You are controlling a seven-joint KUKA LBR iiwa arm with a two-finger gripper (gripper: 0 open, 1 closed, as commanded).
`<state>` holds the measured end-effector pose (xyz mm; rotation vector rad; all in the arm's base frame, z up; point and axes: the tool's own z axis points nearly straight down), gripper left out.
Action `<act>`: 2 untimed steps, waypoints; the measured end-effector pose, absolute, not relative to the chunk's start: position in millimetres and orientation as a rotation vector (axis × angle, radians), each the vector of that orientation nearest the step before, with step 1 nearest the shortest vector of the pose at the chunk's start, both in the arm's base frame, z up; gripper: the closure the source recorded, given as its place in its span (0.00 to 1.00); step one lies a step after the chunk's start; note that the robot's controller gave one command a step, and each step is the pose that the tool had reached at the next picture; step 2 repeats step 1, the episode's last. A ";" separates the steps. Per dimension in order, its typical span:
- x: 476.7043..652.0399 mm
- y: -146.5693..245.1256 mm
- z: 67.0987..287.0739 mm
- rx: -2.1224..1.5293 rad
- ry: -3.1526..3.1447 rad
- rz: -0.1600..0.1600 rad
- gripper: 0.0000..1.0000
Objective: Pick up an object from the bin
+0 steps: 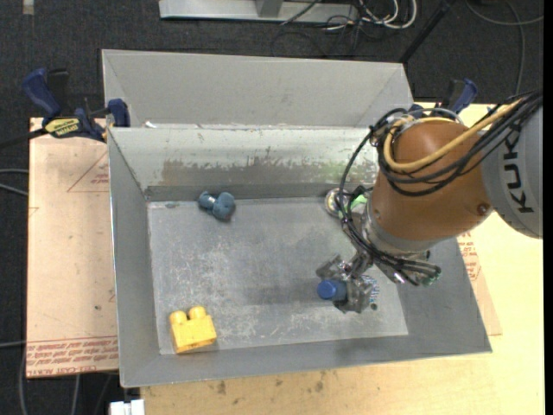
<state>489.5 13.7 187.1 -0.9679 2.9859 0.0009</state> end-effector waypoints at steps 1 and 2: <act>490.0 14.1 195.4 -0.964 2.988 0.001 1.00; 490.0 14.1 195.4 -0.964 2.988 0.001 1.00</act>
Offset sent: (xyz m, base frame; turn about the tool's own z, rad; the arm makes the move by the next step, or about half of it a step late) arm -0.0001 -0.0001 0.0089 0.0000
